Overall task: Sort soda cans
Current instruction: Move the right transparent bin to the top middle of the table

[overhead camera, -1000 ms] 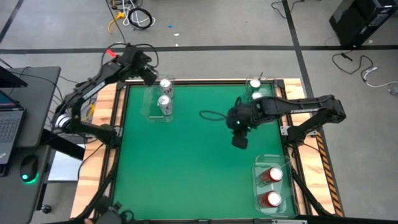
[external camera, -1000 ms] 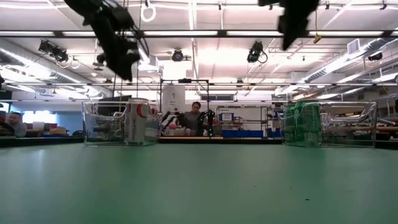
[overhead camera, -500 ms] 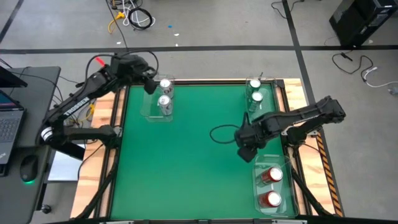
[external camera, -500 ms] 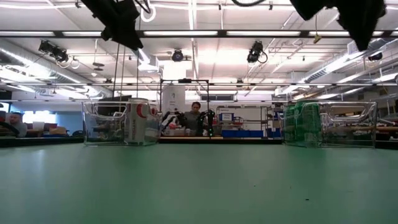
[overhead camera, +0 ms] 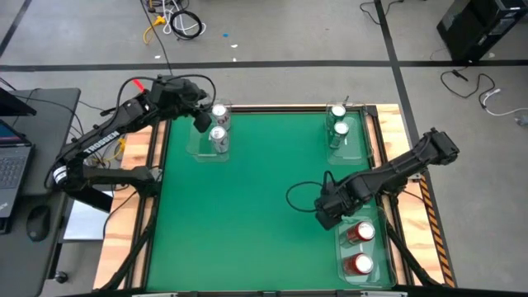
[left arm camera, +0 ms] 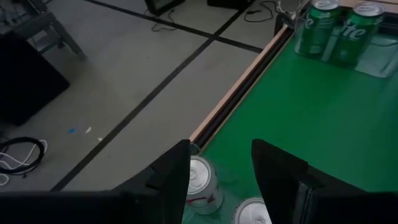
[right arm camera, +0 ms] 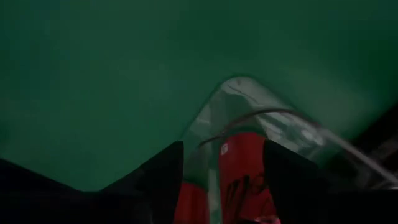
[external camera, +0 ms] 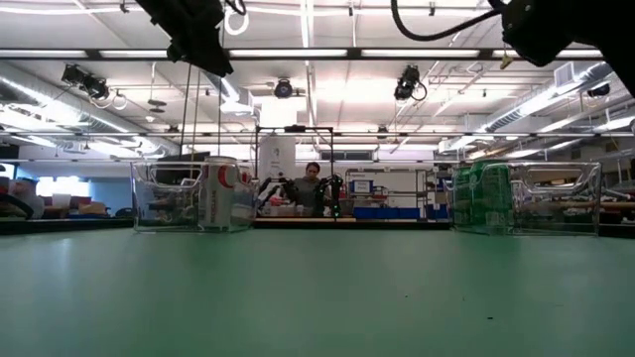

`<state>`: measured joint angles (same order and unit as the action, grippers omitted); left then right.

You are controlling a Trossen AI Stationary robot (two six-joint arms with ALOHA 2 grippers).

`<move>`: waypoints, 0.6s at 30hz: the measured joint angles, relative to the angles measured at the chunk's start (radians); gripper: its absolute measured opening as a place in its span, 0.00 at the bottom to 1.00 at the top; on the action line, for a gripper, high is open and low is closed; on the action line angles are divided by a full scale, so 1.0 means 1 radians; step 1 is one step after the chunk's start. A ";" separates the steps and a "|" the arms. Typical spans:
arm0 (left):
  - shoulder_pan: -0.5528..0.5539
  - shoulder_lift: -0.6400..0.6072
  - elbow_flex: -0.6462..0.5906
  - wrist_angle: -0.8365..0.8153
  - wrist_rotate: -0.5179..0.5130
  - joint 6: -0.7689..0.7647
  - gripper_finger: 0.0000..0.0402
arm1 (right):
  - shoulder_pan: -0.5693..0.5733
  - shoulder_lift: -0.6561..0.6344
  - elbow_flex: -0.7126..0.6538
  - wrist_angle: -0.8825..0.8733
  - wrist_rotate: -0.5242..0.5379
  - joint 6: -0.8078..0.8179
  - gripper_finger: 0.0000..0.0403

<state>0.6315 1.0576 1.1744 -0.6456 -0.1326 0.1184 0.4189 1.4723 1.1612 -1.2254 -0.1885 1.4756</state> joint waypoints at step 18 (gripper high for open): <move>0.000 0.000 0.000 -0.003 0.000 0.001 0.44 | -0.031 0.000 -0.147 0.257 0.080 -0.040 0.18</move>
<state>0.6315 1.0580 1.1744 -0.6491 -0.1322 0.1196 0.3883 1.4727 1.0138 -0.9686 -0.1083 1.4357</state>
